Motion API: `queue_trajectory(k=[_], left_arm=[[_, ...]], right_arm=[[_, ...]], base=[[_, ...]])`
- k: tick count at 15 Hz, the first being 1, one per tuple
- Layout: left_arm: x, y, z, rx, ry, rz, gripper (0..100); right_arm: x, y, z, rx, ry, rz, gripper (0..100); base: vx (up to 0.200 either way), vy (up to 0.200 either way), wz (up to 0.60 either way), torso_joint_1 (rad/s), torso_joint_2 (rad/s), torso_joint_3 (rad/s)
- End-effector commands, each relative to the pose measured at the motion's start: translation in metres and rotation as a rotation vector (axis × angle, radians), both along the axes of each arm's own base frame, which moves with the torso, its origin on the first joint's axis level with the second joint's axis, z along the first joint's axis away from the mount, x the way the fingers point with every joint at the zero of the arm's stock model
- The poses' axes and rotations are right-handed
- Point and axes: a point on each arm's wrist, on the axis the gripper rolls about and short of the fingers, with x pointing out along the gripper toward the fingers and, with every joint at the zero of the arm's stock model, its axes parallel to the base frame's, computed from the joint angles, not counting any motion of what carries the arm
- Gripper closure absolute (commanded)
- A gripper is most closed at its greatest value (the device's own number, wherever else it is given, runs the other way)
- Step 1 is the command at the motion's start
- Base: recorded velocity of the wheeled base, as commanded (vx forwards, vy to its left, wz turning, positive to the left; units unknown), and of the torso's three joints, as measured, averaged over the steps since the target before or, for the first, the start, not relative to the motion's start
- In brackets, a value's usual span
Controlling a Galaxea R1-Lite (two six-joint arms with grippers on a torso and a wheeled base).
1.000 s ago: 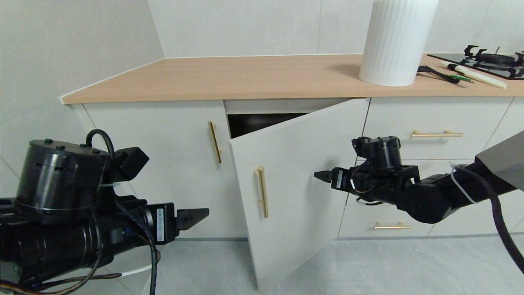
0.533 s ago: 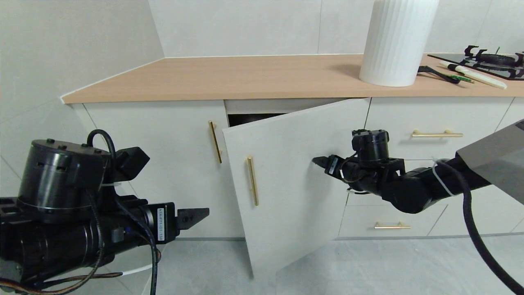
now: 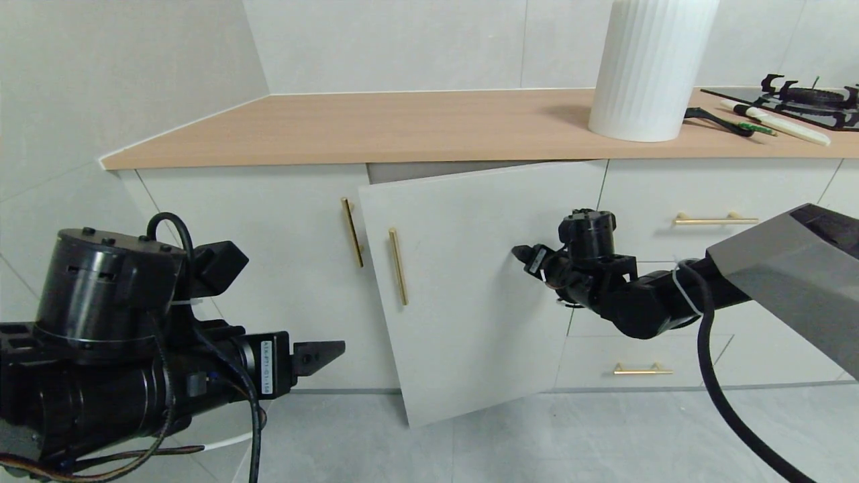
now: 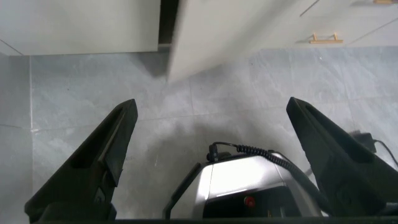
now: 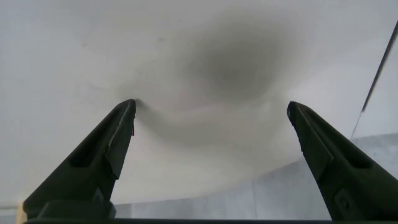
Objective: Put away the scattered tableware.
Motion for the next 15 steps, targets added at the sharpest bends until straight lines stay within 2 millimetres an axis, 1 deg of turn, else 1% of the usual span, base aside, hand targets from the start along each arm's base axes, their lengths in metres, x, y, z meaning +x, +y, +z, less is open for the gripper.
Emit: queue_trajectory(k=[1, 8, 9, 12, 15], left_arm=[[0.001, 0.000, -0.001, 0.002, 0.003, 0.001, 0], [0.001, 0.000, -0.002, 0.002, 0.007, 0.004, 0], [0.002, 0.000, -0.001, 0.002, 0.005, 0.004, 0], [0.002, 0.000, -0.001, 0.000, 0.007, 0.007, 0], [0.002, 0.000, -0.001, 0.000, 0.007, 0.007, 0]], right_arm=[[0.009, 0.004, -0.012, -0.015, 0.003, -0.031, 0], [0.019, 0.005, -0.015, -0.028, -0.019, -0.093, 0], [0.026, 0.006, -0.019, -0.042, -0.032, -0.145, 0], [0.037, 0.002, -0.023, -0.052, -0.049, -0.202, 0], [0.040, -0.001, -0.022, -0.051, -0.055, -0.216, 0]], base=[[0.000, 0.000, 0.00, 0.000, 0.00, 0.000], [0.000, 0.000, 0.00, 0.000, 0.00, 0.000], [0.000, 0.000, 0.00, 0.000, 0.00, 0.000], [0.000, 0.000, 0.00, 0.000, 0.00, 0.000], [0.000, 0.000, 0.00, 0.000, 0.00, 0.000]])
